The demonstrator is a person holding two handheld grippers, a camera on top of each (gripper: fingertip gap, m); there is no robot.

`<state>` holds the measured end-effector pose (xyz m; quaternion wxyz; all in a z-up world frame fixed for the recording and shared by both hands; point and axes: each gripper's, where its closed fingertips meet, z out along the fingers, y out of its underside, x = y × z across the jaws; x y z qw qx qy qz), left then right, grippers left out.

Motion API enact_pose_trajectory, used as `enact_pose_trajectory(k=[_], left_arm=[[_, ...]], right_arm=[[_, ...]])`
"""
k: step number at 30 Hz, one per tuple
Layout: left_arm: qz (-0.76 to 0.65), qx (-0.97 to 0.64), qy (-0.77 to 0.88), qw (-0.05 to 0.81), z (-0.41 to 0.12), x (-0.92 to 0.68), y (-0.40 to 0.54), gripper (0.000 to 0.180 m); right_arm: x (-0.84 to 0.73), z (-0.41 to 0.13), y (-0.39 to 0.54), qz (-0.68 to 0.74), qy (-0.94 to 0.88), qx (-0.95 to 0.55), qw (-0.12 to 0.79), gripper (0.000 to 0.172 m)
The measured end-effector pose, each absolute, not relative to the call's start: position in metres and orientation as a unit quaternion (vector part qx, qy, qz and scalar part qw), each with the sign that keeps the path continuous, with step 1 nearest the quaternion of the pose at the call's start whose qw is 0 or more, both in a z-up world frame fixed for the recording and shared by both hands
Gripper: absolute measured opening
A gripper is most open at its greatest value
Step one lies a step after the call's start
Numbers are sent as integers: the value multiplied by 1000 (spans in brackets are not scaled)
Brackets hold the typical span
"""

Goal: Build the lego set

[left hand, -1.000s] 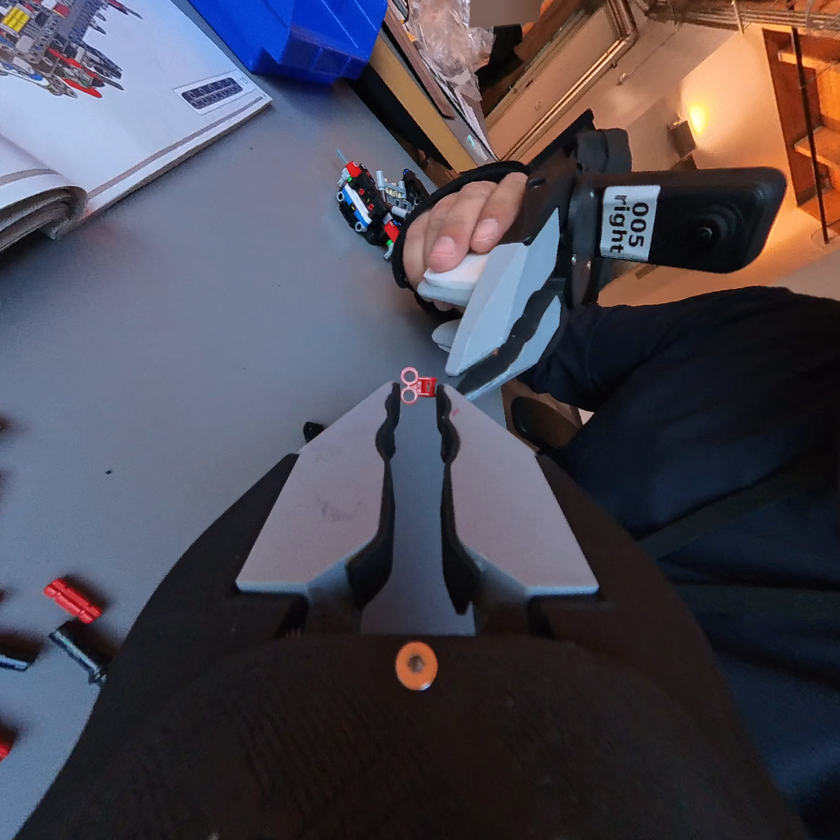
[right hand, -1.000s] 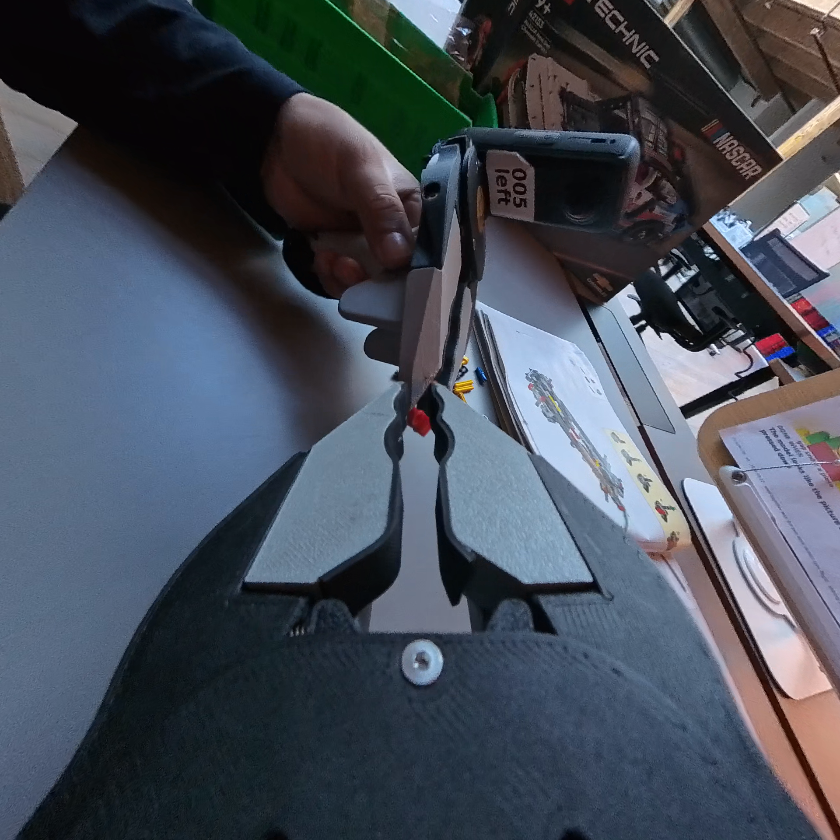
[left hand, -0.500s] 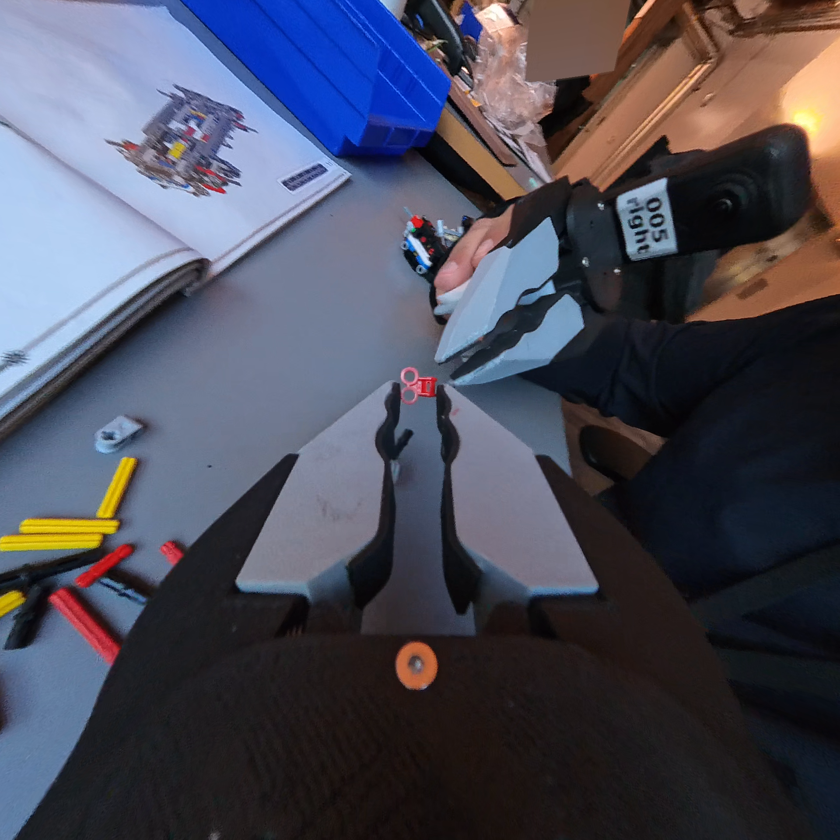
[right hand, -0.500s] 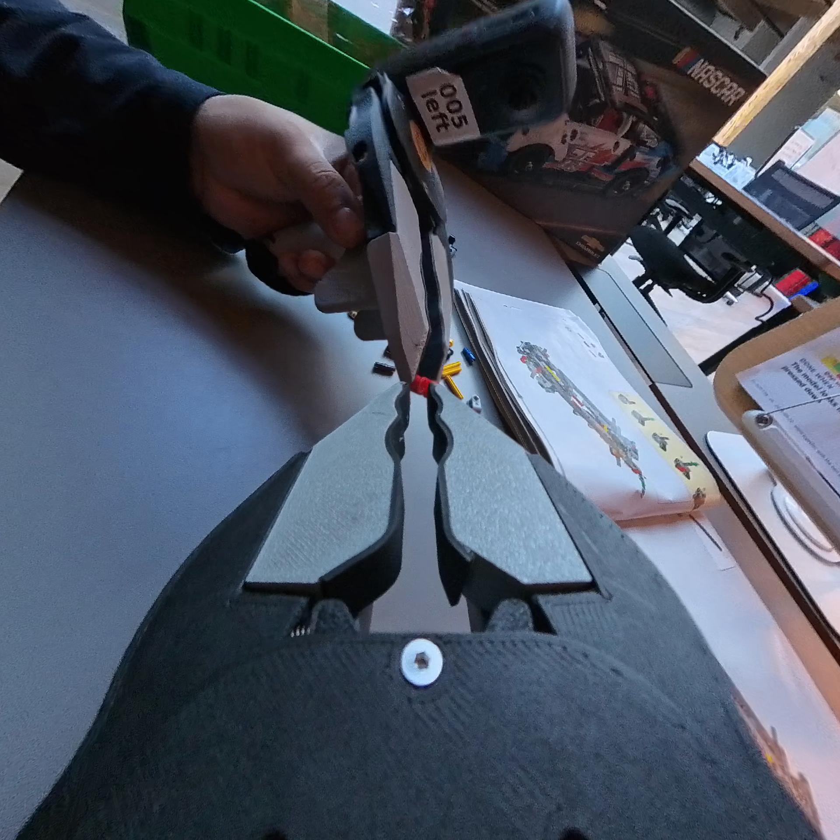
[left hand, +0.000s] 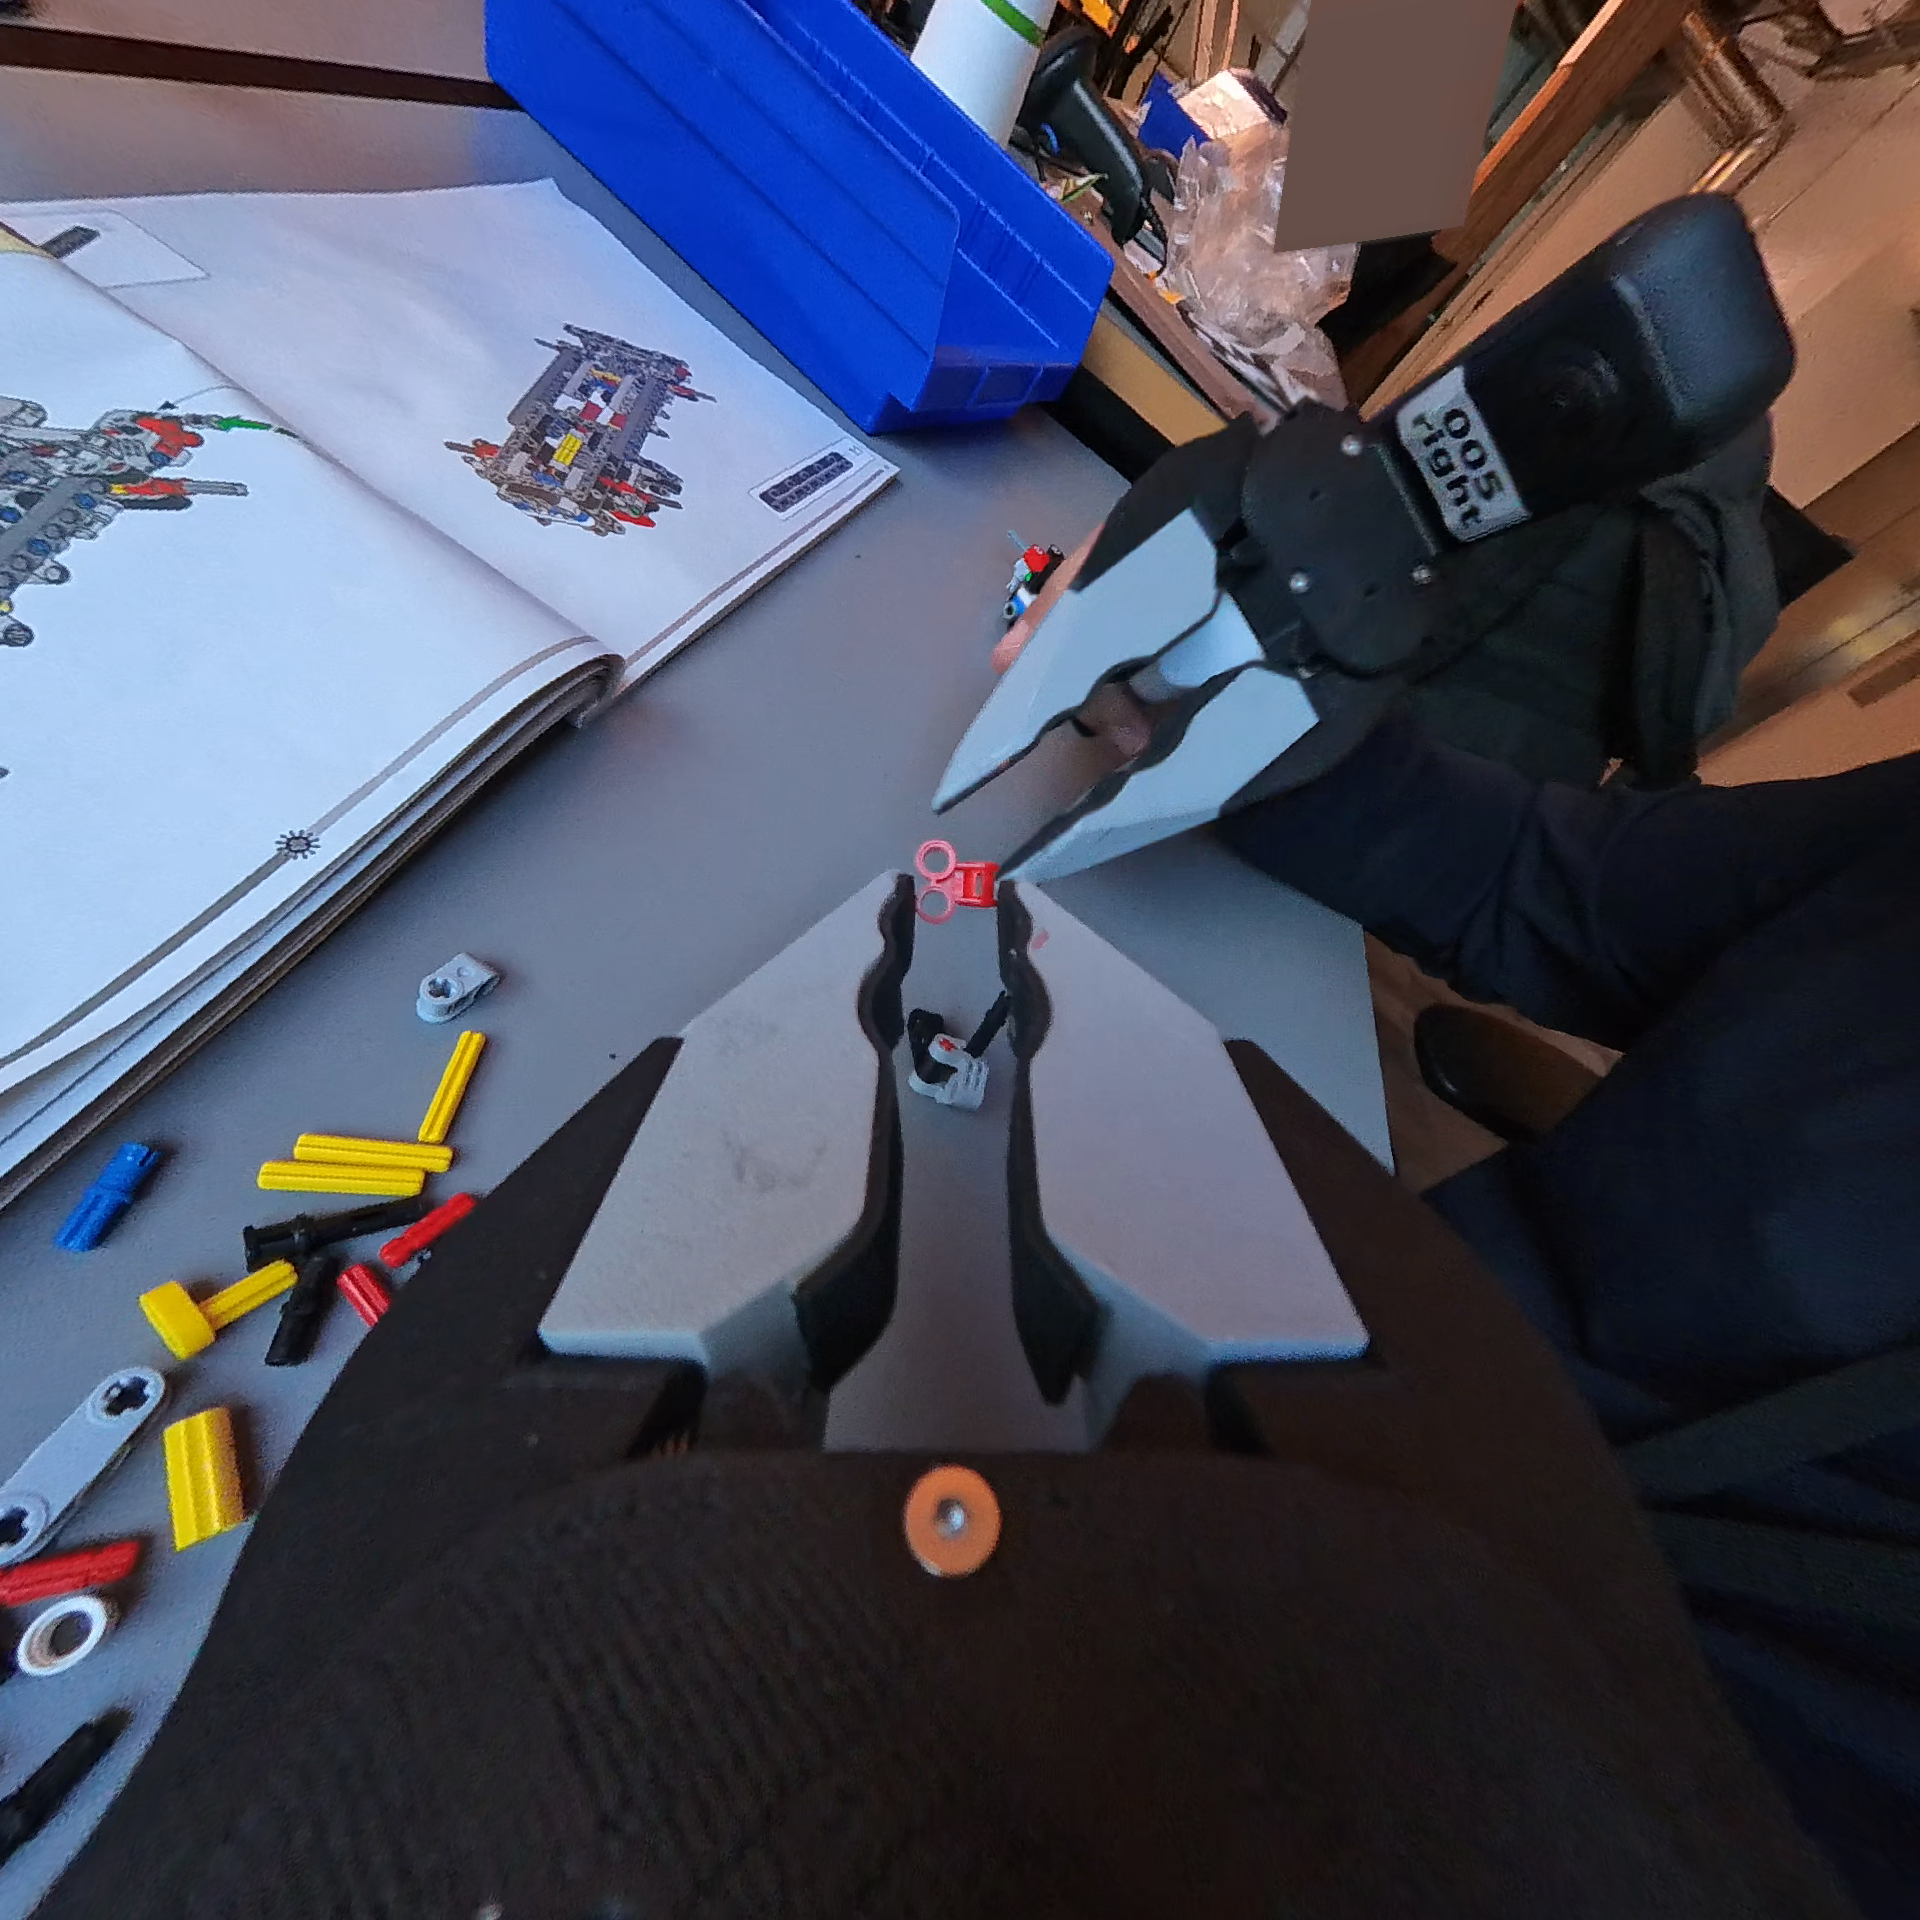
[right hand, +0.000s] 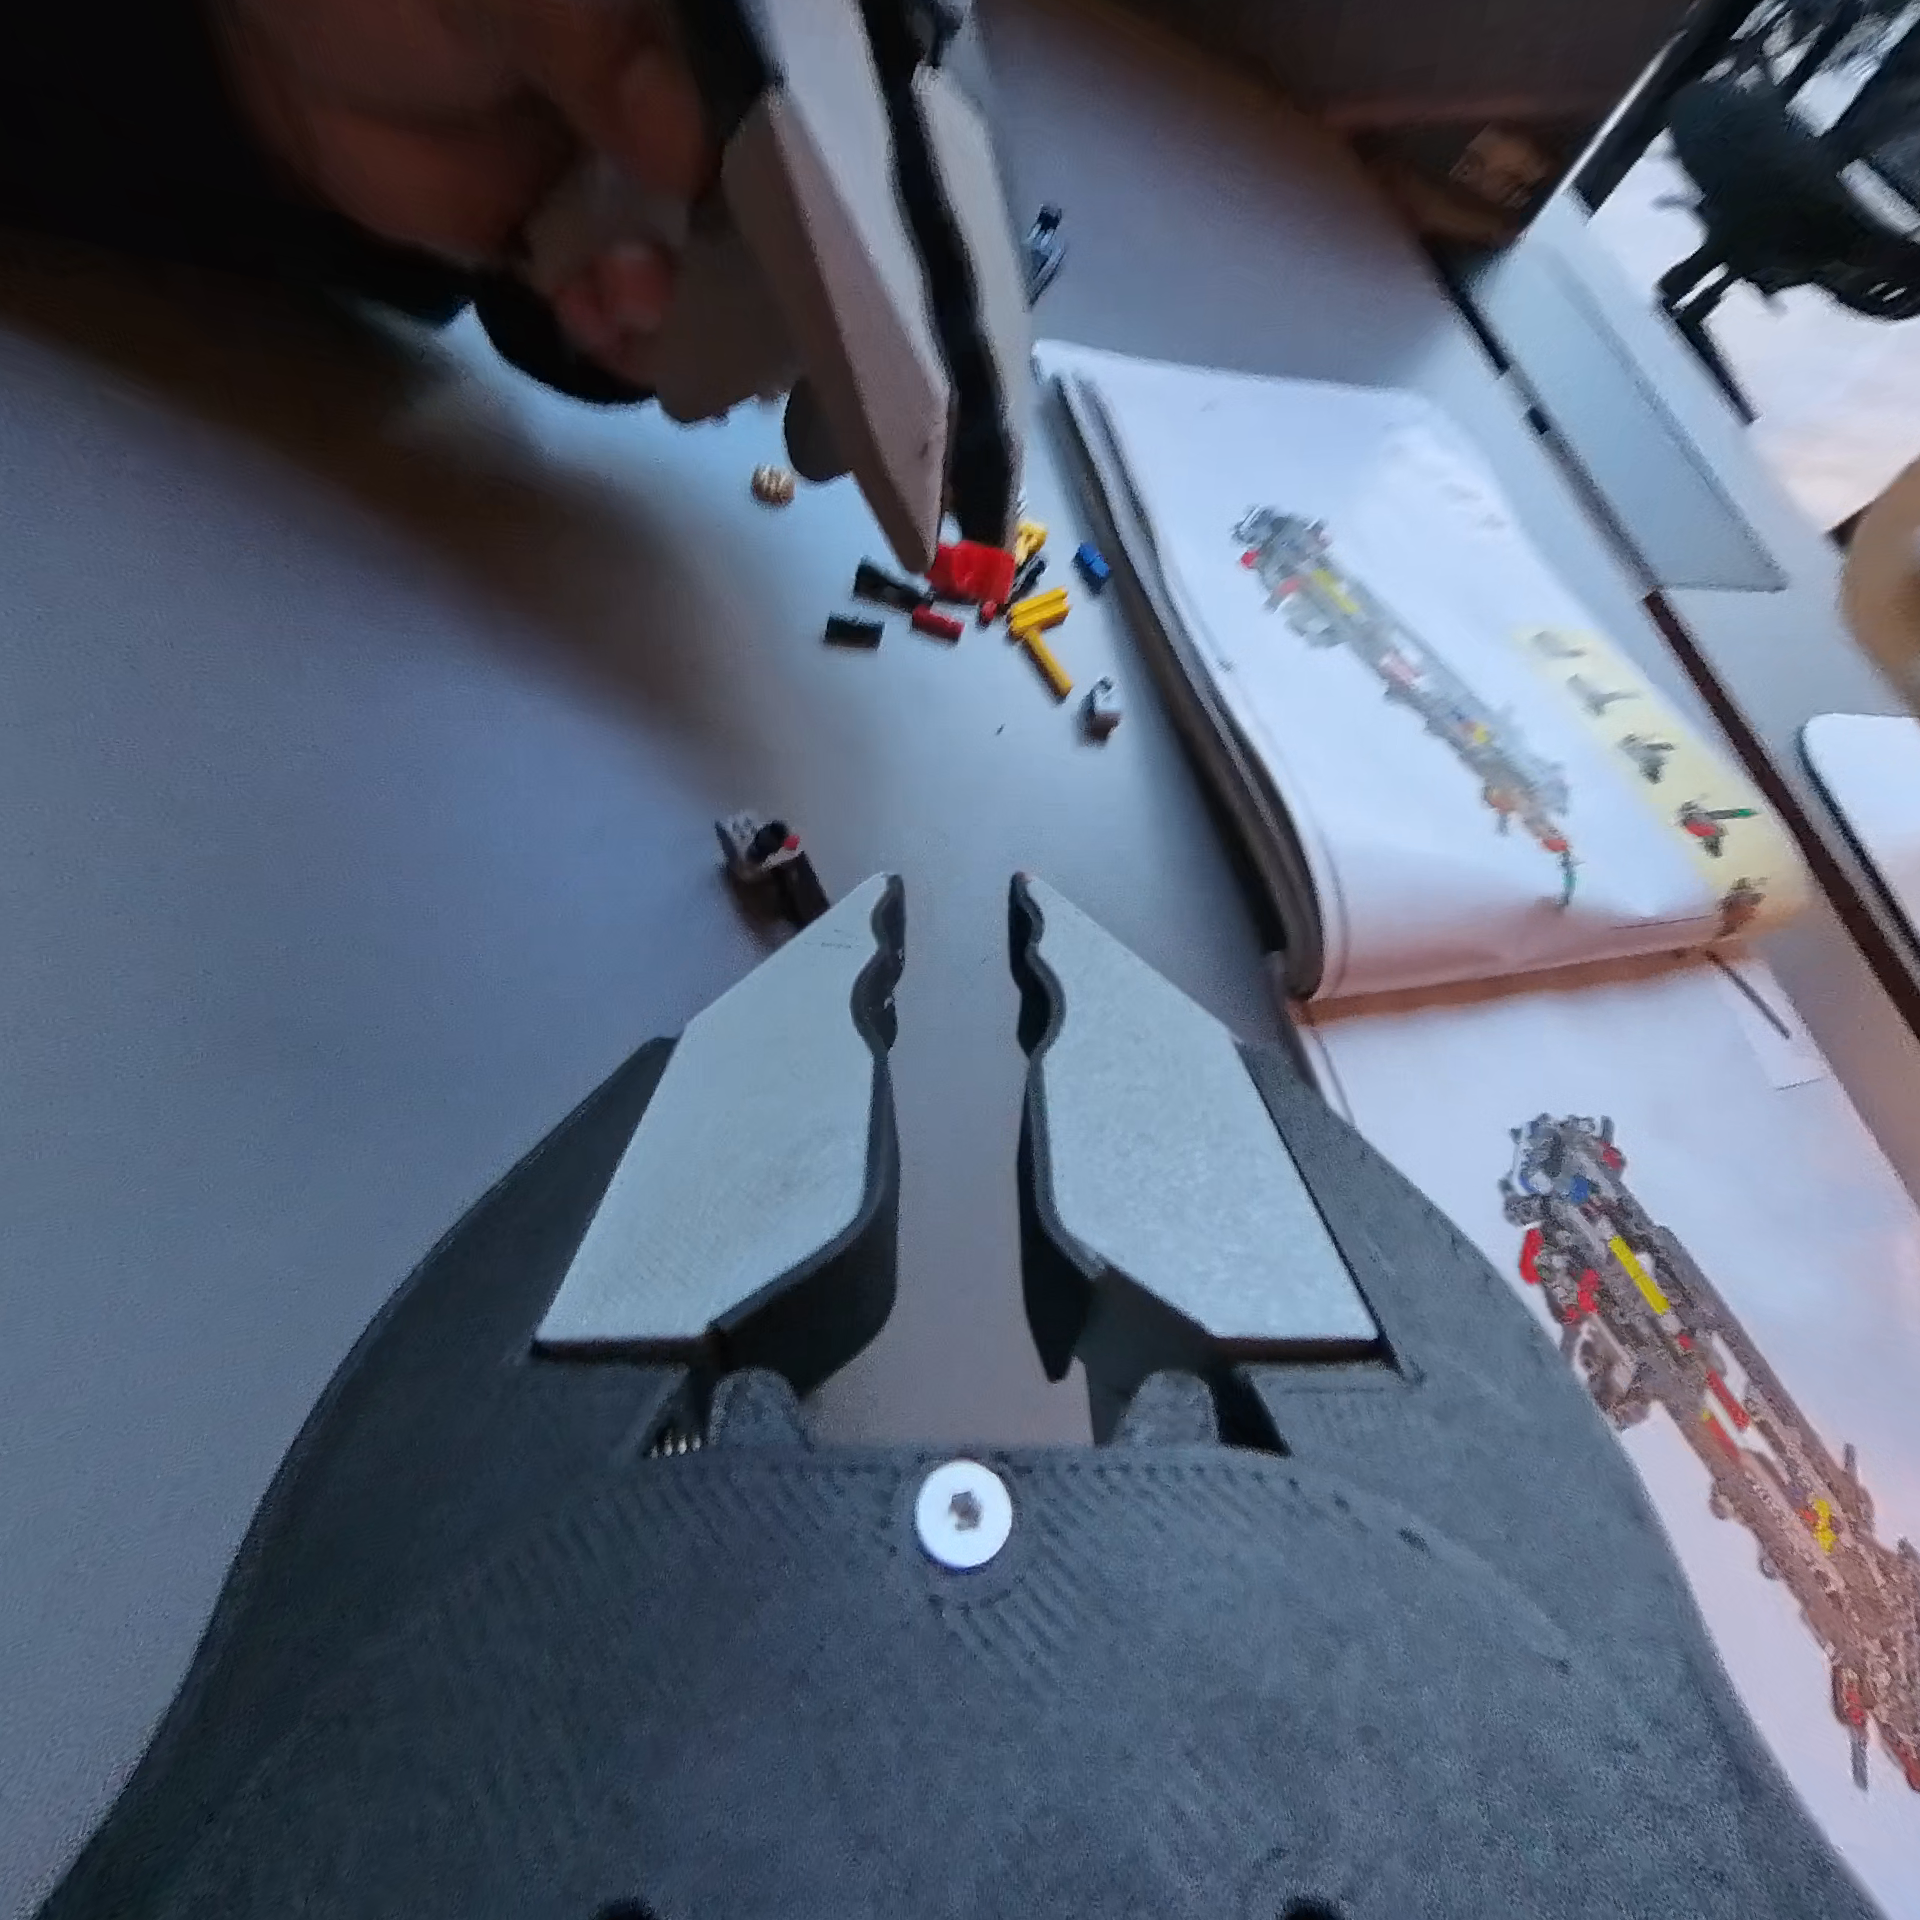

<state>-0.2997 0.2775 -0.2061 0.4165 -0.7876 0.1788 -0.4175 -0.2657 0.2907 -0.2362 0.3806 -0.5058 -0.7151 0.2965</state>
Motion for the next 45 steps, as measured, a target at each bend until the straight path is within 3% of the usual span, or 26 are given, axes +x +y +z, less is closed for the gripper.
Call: enact_pose_trajectory(k=[12, 29, 39, 45], left_arm=[[-412, -790, 188, 413, -207, -298, 276, 14], [-411, -793, 180, 412, -210, -304, 278, 13], [-397, -795, 205, 411, -211, -300, 275, 14], [-305, -801, 287, 428, -217, -288, 269, 13]], right_arm=[[-272, -283, 252, 299, -769, -494, 274, 33], [-260, -285, 244, 309, -781, -492, 229, 17], [-270, -247, 264, 349, -728, -499, 315, 11], [-272, -216, 277, 404, -669, -508, 362, 8]])
